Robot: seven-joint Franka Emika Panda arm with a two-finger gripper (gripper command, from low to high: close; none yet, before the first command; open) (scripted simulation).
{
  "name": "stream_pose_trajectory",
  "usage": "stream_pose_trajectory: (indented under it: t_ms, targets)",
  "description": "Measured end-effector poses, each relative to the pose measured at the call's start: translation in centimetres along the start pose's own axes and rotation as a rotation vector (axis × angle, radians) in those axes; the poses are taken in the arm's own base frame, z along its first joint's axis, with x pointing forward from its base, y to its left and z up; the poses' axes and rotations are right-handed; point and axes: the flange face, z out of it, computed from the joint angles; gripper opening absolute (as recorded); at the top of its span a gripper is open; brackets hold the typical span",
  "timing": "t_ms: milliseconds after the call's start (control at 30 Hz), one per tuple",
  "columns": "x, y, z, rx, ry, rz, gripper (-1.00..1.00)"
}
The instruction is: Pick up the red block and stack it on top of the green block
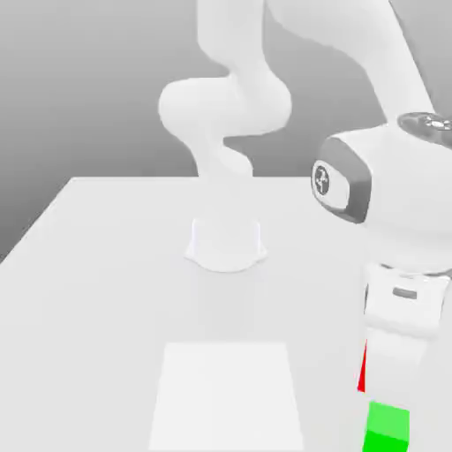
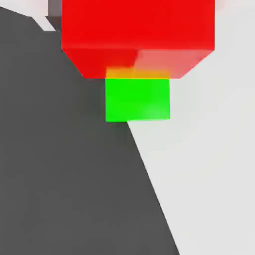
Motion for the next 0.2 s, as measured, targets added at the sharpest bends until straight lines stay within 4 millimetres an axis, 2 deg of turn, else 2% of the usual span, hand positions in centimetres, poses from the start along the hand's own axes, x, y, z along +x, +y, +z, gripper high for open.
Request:
stream_pose_trajectory:
  t_ms: [33, 67, 200]
  targets:
    - [0.1, -0.1, 1.4, 0.0, 0.0, -0.006, -1.0]
    - [0.0, -0.2, 2.8, 0.0, 0.0, -0.009, 1.0]
    - [0.0, -0.2, 2.8, 0.0, 0.0, -0.009, 1.0]
